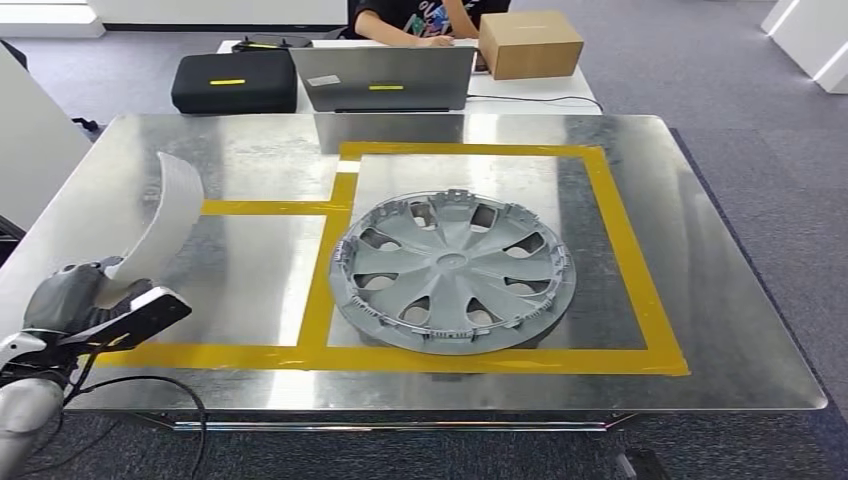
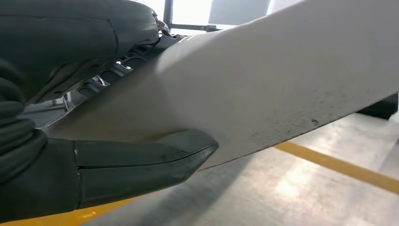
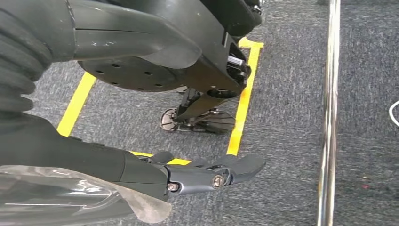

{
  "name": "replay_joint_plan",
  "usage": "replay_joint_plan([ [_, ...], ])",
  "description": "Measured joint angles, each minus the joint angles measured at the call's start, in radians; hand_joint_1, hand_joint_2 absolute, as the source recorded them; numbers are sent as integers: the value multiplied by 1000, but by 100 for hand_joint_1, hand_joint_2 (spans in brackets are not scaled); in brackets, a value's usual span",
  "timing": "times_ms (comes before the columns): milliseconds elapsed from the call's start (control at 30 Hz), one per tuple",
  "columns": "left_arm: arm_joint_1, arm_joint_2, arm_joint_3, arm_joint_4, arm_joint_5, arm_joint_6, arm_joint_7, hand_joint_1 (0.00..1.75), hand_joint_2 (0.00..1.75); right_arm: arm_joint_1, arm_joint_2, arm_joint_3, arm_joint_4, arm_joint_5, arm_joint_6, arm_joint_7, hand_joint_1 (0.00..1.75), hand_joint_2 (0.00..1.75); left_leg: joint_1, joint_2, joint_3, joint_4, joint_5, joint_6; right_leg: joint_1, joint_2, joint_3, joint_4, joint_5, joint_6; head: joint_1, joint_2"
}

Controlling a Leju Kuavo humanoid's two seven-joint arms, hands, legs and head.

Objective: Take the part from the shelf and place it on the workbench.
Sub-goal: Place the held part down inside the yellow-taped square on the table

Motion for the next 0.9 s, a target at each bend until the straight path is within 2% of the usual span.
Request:
replay_joint_plan([
  [67, -33, 5, -31, 41, -22, -20, 10, 0, 175, -1, 7, -15, 9, 23, 12, 13, 0, 0, 0, 0, 0, 0, 0, 0, 0, 1, 0, 0, 0, 0, 0, 0],
  [267, -89, 7, -92, 106, -53, -31, 15, 0, 175, 5, 28, -56, 37, 71, 38, 36, 0, 0, 0, 0, -1, 0, 0, 0, 0, 2, -1, 0, 0, 0, 0, 0],
  [400, -97, 5, -112, 115, -100, 28, 14, 0, 0, 15, 44, -91, 55, 108, 54, 48, 0, 0, 0, 0, -1, 0, 0, 0, 0, 2, -1, 0, 0, 0, 0, 0],
  [500, -82, 2, -114, 104, -128, 128, -14, 0, 0, 32, 55, -119, 68, 130, 63, 48, 0, 0, 0, 0, -1, 0, 0, 0, 0, 2, -1, 0, 0, 0, 0, 0],
  [633, -21, -21, -102, 20, -69, 284, -102, 0, 0, 56, 64, -147, 76, 141, 64, 47, 0, 0, 0, 0, -1, 0, -1, 0, 0, 2, -1, 0, -1, 0, 0, 0],
  [733, 25, -44, -92, -55, -25, 348, -145, 0, 0, 68, 68, -161, 78, 144, 60, 47, 0, 0, -2, 0, -2, 2, -2, 2, -2, 1, 0, -2, 0, 2, 0, 0],
  [833, 72, -67, -76, -125, 17, 409, -197, 0, 0, 79, 72, -168, 78, 144, 49, 47, 0, 0, -8, 0, -2, 2, -1, 18, -7, 1, 2, -9, 7, 14, -1, 0],
  [900, 113, -90, -68, -191, 63, 464, -253, 0, 0, 89, 73, -171, 77, 140, 38, 46, 0, 0, -4, 3, 7, -21, 15, 30, -7, 1, -3, -1, -6, 20, 0, 0],
])
